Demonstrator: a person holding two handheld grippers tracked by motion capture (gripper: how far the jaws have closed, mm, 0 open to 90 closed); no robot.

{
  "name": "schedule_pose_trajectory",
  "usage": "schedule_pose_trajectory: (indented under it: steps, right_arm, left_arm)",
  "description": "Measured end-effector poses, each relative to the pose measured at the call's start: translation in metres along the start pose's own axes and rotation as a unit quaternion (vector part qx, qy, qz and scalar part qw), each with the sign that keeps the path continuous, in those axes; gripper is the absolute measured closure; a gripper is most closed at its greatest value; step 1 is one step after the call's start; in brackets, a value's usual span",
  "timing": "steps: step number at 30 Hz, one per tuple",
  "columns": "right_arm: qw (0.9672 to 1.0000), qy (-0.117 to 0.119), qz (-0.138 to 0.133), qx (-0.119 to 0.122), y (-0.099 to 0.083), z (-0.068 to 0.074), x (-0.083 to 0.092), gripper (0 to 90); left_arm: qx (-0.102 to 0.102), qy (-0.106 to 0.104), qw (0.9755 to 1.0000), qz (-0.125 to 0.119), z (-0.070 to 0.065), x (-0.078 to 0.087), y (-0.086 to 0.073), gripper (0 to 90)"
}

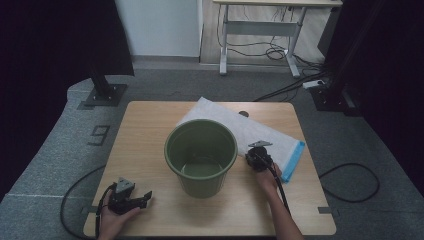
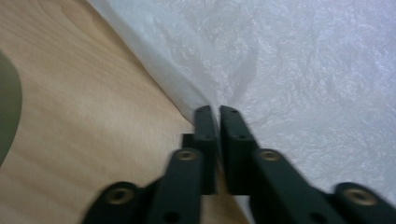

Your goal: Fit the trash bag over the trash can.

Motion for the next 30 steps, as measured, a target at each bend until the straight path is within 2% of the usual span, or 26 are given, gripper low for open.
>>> schedule_pose_trajectory:
  steps: [2, 7, 10, 11, 12, 13, 16, 17, 23, 24, 25, 26, 27, 28, 29, 30]
  right_arm:
    - [1.0, -0.008, -0.003, 0.001, -0.007, -0.004, 0.006, 89.0]
    - [0.9998, 0.004, -0.014, -0.01, -0.035, -0.017, 0.029, 89.0]
    - [0.9996, 0.009, -0.02, -0.017, -0.054, -0.024, 0.048, 89.1]
    - [0.9994, 0.012, -0.024, -0.021, -0.065, -0.027, 0.059, 89.0]
    - [0.9994, 0.012, -0.024, -0.021, -0.065, -0.027, 0.059, 89.0]
    - [0.9992, 0.014, -0.031, -0.023, -0.079, -0.029, 0.072, 89.0]
    - [0.999, 0.017, -0.035, -0.023, -0.089, -0.03, 0.081, 89.0]
    - [0.9989, 0.018, -0.036, -0.022, -0.099, -0.032, 0.09, 89.0]
    - [0.9987, 0.026, -0.033, -0.029, -0.109, -0.039, 0.1, 88.0]
    - [0.9985, 0.032, -0.031, -0.031, -0.11, -0.041, 0.101, 82.0]
    - [0.9985, 0.032, -0.031, -0.031, -0.11, -0.041, 0.101, 82.0]
    - [0.9983, 0.037, -0.031, -0.032, -0.11, -0.041, 0.101, 77.3]
    - [0.9979, 0.046, -0.033, -0.032, -0.106, -0.038, 0.102, 64.7]
    - [0.9979, 0.046, -0.033, -0.032, -0.106, -0.038, 0.102, 64.7]
    - [0.9975, 0.051, -0.036, -0.032, -0.104, -0.036, 0.102, 58.8]
    - [0.9965, 0.066, -0.044, -0.028, -0.094, -0.027, 0.101, 47.9]
  left_arm:
    - [0.003, 0.003, 1.0, 0.001, 0.0, 0.0, -0.001, 22.7]
    - [0.006, 0.006, 0.9999, 0.006, 0.001, -0.002, -0.002, 22.8]
    - [0.006, 0.006, 0.9999, 0.009, -0.001, -0.002, -0.003, 22.8]
    - [0.005, 0.006, 0.9999, 0.01, -0.002, -0.003, -0.003, 22.8]
    - [0.005, 0.006, 0.9999, 0.01, -0.002, -0.003, -0.003, 22.8]
    - [0.002, 0.006, 0.9999, 0.01, -0.002, -0.003, -0.004, 22.8]
    - [0.004, 0.007, 0.9999, 0.009, -0.003, -0.003, -0.004, 22.8]
    - [0.005, 0.008, 0.9999, 0.009, -0.003, -0.003, -0.004, 22.8]
    - [0.003, 0.009, 0.9999, 0.01, -0.005, -0.003, -0.005, 22.7]
    - [0.003, 0.01, 0.9999, 0.01, -0.006, -0.003, -0.005, 22.7]
    - [0.003, 0.01, 0.9999, 0.01, -0.006, -0.003, -0.005, 22.7]
    - [0.003, 0.009, 0.9999, 0.01, -0.006, -0.003, -0.005, 22.7]
    - [0.003, 0.009, 0.9999, 0.01, -0.005, -0.003, -0.005, 22.6]
    - [0.003, 0.009, 0.9999, 0.01, -0.005, -0.003, -0.005, 22.6]
    - [0.003, 0.009, 0.9999, 0.01, -0.005, -0.003, -0.005, 22.6]
    - [0.003, 0.008, 0.9999, 0.009, -0.005, -0.003, -0.004, 22.6]
Point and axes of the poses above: each handheld gripper's, and its own axes: x roughly backward along the jaws, y roughly out of its top, z roughly to its left, the point moved 3 cm from there along -x, roughly forward along the jaws, and after that the axes turned 6 degrees about -y, right-handed, at the moved point
